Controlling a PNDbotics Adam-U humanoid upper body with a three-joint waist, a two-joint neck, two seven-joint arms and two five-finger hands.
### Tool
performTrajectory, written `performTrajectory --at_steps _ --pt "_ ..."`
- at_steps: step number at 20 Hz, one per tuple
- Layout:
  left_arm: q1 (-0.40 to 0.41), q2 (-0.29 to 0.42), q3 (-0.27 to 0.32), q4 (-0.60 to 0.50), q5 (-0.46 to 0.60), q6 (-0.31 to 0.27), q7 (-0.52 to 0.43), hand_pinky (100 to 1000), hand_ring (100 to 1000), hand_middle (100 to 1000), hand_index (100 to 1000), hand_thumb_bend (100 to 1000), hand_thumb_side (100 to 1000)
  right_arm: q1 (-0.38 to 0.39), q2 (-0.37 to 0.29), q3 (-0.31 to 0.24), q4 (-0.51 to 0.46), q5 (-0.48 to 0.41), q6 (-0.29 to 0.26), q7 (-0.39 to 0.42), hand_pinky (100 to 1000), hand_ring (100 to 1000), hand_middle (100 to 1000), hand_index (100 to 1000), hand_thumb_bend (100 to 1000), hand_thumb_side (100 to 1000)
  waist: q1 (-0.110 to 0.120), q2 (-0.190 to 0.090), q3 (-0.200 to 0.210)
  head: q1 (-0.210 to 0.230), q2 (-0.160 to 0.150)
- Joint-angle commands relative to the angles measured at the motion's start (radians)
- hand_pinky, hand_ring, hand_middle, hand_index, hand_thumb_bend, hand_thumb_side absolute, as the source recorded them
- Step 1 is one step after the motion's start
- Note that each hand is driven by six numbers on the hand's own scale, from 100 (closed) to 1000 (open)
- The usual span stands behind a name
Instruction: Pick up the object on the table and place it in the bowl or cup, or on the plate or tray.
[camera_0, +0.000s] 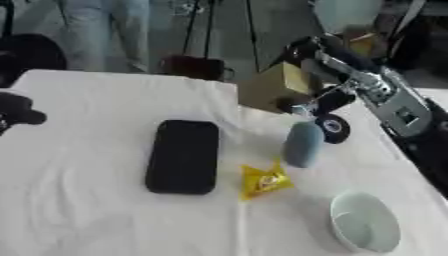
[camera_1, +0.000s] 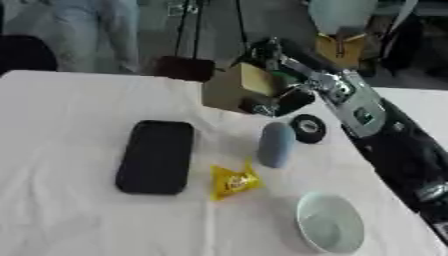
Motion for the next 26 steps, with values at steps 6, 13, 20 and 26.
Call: performTrajectory --at_steps 6,13,20,26 --pt "-0.025 -0.009 -0.012 -0.021 0.015 0.008 -0.019 804 807 826 944 100 725 -0.027 0.007 -0.011 0.062 -0.182 0.123 0.154 271 269 237 542 100 100 -0.003 -0.016 0.012 -0.007 -0.005" --pt "-0.029 -0.012 -0.017 -0.021 0.019 0.008 -0.025 804 808 826 943 100 721 -0.032 0.001 -0.038 -0.006 -0.191 0.128 0.079 263 267 247 541 100 100 -0.011 -0.016 0.017 -0.009 -0.013" --pt "-0.046 -0.014 -0.031 -0.021 0.042 -0.007 -0.043 805 810 826 943 100 706 -0.037 -0.036 -0.073 -0.05 -0.351 0.212 -0.037 269 274 246 543 100 100 -0.016 -0.016 0.029 -0.027 -0.025" --pt "-0.051 -0.017 -0.036 -0.021 0.059 -0.015 -0.056 805 810 826 943 100 707 -0.045 -0.036 -0.061 -0.087 -0.424 0.258 0.031 271 272 241 540 100 100 -0.015 -0.013 0.043 -0.048 -0.033"
